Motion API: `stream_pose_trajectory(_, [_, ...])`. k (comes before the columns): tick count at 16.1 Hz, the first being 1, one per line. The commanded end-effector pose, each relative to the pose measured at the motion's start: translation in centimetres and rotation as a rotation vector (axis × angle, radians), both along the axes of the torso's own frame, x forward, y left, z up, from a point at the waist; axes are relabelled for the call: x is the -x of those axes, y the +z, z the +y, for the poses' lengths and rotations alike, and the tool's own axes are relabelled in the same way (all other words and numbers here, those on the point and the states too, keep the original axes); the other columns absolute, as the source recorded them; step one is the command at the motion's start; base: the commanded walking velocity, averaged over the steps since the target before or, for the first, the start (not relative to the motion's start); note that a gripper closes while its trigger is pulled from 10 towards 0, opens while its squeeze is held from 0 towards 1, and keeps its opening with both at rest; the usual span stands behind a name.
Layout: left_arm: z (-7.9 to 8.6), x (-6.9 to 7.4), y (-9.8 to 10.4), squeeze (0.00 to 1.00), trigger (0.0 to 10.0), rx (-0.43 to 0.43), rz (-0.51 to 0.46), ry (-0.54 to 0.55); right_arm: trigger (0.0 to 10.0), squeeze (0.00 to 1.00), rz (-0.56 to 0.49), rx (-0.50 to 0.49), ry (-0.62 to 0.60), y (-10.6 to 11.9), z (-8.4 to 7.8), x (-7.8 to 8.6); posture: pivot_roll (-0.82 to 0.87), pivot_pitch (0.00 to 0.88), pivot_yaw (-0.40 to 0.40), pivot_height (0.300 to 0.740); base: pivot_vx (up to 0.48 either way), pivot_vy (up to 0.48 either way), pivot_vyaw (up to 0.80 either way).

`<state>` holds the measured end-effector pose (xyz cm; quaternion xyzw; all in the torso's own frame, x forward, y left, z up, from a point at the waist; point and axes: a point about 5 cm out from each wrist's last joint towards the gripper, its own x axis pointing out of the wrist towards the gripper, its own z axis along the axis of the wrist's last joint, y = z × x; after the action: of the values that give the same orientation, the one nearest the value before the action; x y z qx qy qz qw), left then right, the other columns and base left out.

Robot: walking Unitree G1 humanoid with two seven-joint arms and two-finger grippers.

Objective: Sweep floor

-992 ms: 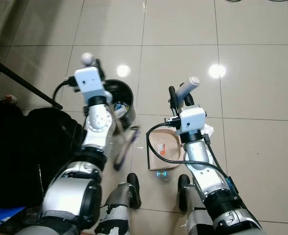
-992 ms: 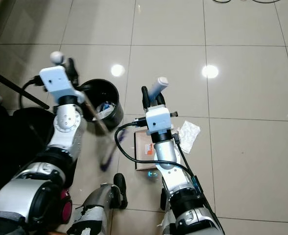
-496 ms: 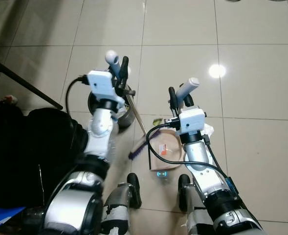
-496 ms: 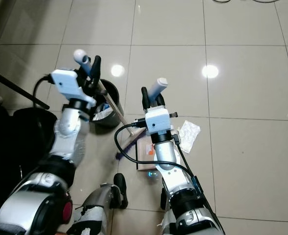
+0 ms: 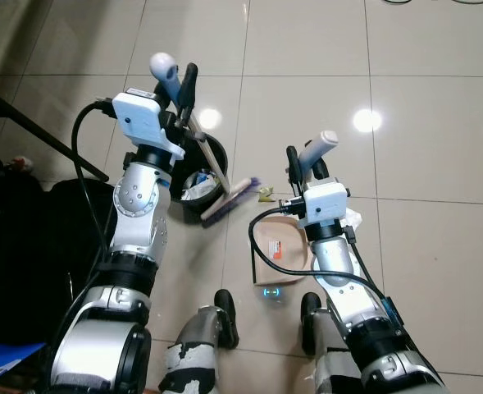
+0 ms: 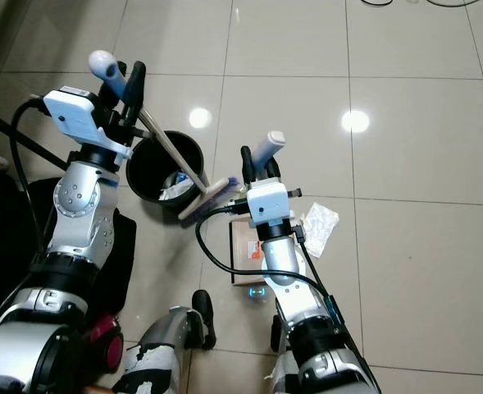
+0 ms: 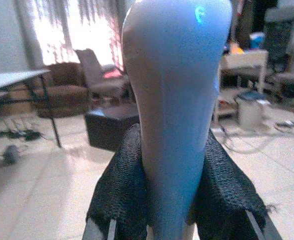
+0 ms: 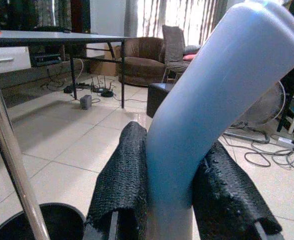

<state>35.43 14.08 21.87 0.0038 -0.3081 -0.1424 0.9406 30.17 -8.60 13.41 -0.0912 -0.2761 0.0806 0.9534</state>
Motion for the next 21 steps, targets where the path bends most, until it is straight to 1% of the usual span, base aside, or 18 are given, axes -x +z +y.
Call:
stream_pose_trajectory(1, [0.6, 0.3, -0.9, 0.00, 10.0, -0.006, 0.048, -0.004, 10.0, 0.00, 0.021, -0.011, -0.014, -0.4, -0.5, 0.6, 0.01, 0.348, 0.127, 0.740, 0.000, 0.000, 0.00])
stream_pose_trajectory(3, [0.8, 1.2, -2.7, 0.00, 10.0, 0.018, 0.154, -0.016, 10.0, 0.00, 0.028, -0.074, -0.071, 0.4, -2.6, 1.5, -0.03, 0.281, 0.106, 0.740, 0.000, 0.000, 0.00])
stream_pose_trajectory(4, [0.8, 1.4, -3.1, 0.00, 10.0, 0.019, 0.173, -0.014, 10.0, 0.00, 0.031, -0.086, -0.080, 0.6, -3.1, 1.7, -0.03, 0.281, 0.106, 0.740, 0.000, 0.000, 0.00])
stream_pose_trajectory(5, [0.8, 1.4, -3.6, 0.00, 10.0, 0.020, 0.207, -0.009, 10.0, 0.00, 0.043, -0.093, -0.095, 0.8, -3.7, 1.8, -0.04, 0.257, 0.093, 0.740, 0.000, 0.000, 0.00])
stream_pose_trajectory(6, [0.9, 1.7, -4.2, 0.00, 10.0, 0.029, 0.247, 0.008, 10.0, 0.00, 0.057, -0.113, -0.114, 1.6, -4.7, 2.3, -0.05, 0.242, 0.086, 0.740, 0.000, 0.000, 0.00])
stream_pose_trajectory(8, [1.1, 1.9, -4.8, 0.00, 10.0, 0.016, 0.290, 0.058, 10.0, 0.00, 0.063, -0.138, -0.136, 2.8, -5.8, 3.0, -0.08, 0.174, 0.082, 0.740, 0.000, 0.000, 0.00])
stream_pose_trajectory(9, [1.2, 2.1, -5.0, 0.00, 10.0, 0.008, 0.306, 0.076, 10.0, 0.00, 0.074, -0.151, -0.141, 3.3, -6.0, 3.1, -0.09, 0.155, 0.080, 0.740, 0.000, 0.000, 0.00])
stream_pose_trajectory(11, [1.8, 2.9, -5.4, 0.00, 10.0, -0.041, 0.351, 0.150, 10.0, 0.00, 0.135, -0.206, -0.143, 4.7, -6.6, 3.5, -0.09, 0.120, 0.070, 0.740, 0.000, 0.000, 0.00])
stream_pose_trajectory(12, [2.1, 3.2, -5.1, 0.00, 10.0, -0.059, 0.350, 0.202, 10.0, 0.00, 0.176, -0.231, -0.138, 5.3, -6.8, 3.4, -0.08, 0.100, 0.060, 0.740, 0.000, 0.000, 0.00])
stream_pose_trajectory(13, [2.5, 3.8, -4.7, 0.00, 10.0, -0.074, 0.341, 0.207, 10.0, 0.00, 0.220, -0.215, -0.118, 5.7, -6.8, 3.4, -0.07, 0.094, 0.057, 0.740, 0.000, 0.000, 0.00])
stream_pose_trajectory(14, [2.7, 4.1, -4.6, 0.00, 10.0, -0.088, 0.346, 0.207, 10.0, 0.00, 0.234, -0.215, -0.107, 5.9, -6.8, 3.4, -0.07, 0.092, 0.057, 0.740, 0.000, 0.000, 0.00])
stream_pose_trajectory(15, [2.7, 4.5, -4.6, 0.00, 10.0, -0.088, 0.368, 0.176, 10.0, 0.00, 0.277, -0.190, -0.112, 6.0, -7.0, 3.4, -0.07, 0.088, 0.057, 0.740, 0.000, 0.000, 0.00])
stream_pose_trajectory(16, [2.7, 4.8, -4.6, 0.00, 10.0, -0.048, 0.395, 0.177, 10.0, 0.00, 0.289, -0.158, -0.129, 6.2, -7.2, 3.5, -0.07, 0.086, 0.058, 0.740, 0.000, 0.000, 0.00])
stream_pose_trajectory(18, [2.7, 5.1, -4.4, 0.00, 10.0, -0.019, 0.415, 0.205, 10.0, 0.00, 0.304, -0.125, -0.163, 6.3, -7.6, 3.7, -0.07, 0.084, 0.059, 0.740, 0.000, 0.000, 0.00])
stream_pose_trajectory(20, [2.1, 5.8, -4.6, 0.00, 10.0, 0.014, 0.436, 0.205, 10.0, 0.00, 0.330, -0.080, -0.181, 5.7, -7.6, 4.5, -0.08, 0.084, 0.056, 0.740, 0.000, 0.000, 0.00])
stream_pose_trajectory(21, [1.8, 6.0, -4.8, 0.00, 10.0, 0.009, 0.439, 0.195, 10.0, 0.00, 0.337, -0.070, -0.172, 5.5, -7.5, 4.9, -0.08, 0.085, 0.056, 0.740, 0.000, 0.000, 0.00])
